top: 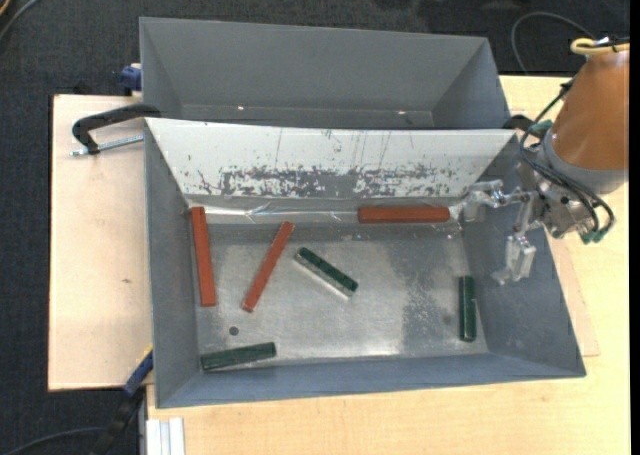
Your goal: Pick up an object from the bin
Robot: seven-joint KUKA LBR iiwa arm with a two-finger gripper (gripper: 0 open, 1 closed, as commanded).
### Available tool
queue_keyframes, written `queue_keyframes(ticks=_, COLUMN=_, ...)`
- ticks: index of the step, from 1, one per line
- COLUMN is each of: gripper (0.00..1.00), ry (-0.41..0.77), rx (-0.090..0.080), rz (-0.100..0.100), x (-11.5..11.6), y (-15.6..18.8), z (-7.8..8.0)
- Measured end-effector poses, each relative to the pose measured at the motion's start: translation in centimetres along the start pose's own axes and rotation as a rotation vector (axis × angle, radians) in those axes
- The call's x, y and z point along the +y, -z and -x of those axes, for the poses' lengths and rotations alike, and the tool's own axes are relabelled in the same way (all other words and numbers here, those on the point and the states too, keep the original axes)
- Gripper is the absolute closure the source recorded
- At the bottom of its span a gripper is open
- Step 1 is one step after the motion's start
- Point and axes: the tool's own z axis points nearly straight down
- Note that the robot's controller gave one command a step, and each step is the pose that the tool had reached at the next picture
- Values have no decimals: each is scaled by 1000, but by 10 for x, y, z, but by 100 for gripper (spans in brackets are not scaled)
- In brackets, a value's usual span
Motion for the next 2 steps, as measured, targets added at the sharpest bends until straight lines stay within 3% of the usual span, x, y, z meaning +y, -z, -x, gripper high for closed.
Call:
queue_keyframes(ticks=1, gripper=0, ry=-153, rx=14, rz=9, x=19, y=-107, z=26)
queue_keyframes(ticks=2, gripper=0, ry=429, rx=7, rz=9, x=81, y=-76, z=17)
